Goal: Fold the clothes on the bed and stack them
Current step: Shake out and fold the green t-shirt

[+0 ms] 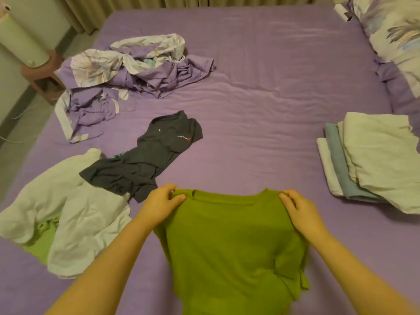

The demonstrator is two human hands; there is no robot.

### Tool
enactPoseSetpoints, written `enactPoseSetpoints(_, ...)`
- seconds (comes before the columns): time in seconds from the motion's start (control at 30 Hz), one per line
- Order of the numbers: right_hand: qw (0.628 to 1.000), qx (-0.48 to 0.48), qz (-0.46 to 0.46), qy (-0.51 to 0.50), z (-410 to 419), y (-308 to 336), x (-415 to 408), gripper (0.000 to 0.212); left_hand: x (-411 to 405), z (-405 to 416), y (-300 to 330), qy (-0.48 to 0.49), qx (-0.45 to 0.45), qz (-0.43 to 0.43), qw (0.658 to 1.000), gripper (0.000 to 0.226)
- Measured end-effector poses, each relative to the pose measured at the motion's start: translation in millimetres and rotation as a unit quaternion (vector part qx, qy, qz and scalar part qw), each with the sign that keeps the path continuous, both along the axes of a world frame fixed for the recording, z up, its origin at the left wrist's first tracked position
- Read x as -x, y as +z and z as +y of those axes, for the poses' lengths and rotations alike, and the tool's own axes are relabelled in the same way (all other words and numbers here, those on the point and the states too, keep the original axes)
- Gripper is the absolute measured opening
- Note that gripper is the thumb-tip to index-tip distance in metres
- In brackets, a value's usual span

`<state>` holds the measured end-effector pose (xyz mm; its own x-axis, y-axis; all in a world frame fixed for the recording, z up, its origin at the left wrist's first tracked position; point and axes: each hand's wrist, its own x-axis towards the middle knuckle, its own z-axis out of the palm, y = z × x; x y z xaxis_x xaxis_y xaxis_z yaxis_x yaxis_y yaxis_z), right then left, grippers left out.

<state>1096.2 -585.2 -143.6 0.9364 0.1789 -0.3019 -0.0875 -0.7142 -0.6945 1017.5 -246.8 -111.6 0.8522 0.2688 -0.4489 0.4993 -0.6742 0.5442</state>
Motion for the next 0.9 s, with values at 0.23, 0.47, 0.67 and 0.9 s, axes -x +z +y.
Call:
enactPoseSetpoints(0.23, 0.996, -0.005, -0.026, -0.081, 33.3, -74.7, -110.4, 0.014, -127.2, 17.3, -83.8, 0.019, -0.074, -0.033, 0.997, 0.033)
enactPoseSetpoints(0.47, 0.991, 0.062, -0.044, -0.108, 56.2, -165.2, -130.7, 0.025, -163.4, 2.9, -188.3, 0.036, -0.078, -0.009, 0.996, 0.020)
enactPoseSetpoints(0.67, 0.989, 0.045, -0.061, -0.129, 61.4, -172.1, -141.7, 0.020, -171.7, 3.3, -190.2, 0.105, -0.093, -0.048, 0.989, 0.015)
enactPoseSetpoints(0.9, 0.998, -0.019, -0.031, -0.054, 39.8, -174.7, -165.4, 0.039, -194.3, -2.7, -185.0, -0.007, -0.251, -0.002, 0.968, 0.036)
